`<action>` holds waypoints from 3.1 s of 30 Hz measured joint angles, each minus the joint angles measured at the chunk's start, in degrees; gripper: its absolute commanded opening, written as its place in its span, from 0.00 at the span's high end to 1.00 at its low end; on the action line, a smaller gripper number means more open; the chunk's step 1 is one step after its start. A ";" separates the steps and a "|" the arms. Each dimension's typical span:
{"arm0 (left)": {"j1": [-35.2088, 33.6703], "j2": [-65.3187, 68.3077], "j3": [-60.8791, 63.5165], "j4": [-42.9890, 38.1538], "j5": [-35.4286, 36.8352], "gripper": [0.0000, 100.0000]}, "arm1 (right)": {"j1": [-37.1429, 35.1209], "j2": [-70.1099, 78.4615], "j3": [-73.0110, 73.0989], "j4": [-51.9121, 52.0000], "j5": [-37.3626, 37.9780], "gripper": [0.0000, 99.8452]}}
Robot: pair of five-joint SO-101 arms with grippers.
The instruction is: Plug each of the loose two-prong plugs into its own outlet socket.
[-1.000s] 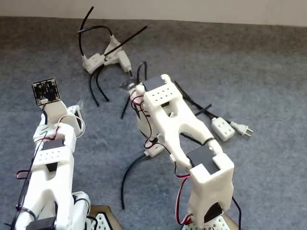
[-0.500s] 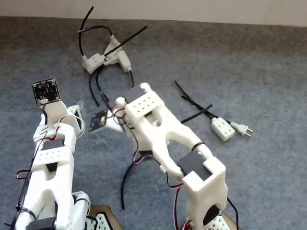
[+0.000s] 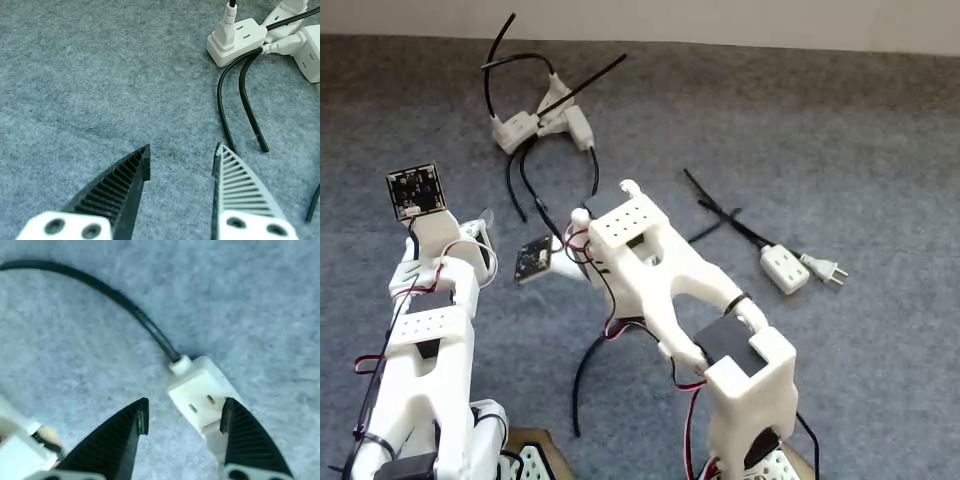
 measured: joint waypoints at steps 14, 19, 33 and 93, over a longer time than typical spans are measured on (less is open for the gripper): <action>0.00 0.00 0.00 0.00 0.00 0.79 | 1.76 1.67 5.63 -11.52 0.00 0.77; 0.00 0.00 0.00 0.00 0.00 0.79 | 2.64 1.67 5.63 -12.48 0.00 0.88; 0.00 0.00 0.00 0.00 0.00 0.79 | 3.52 1.85 -11.34 -12.22 -5.36 0.92; 0.00 0.00 0.00 0.00 0.00 0.79 | 21.89 -25.14 -74.11 8.70 -30.07 0.68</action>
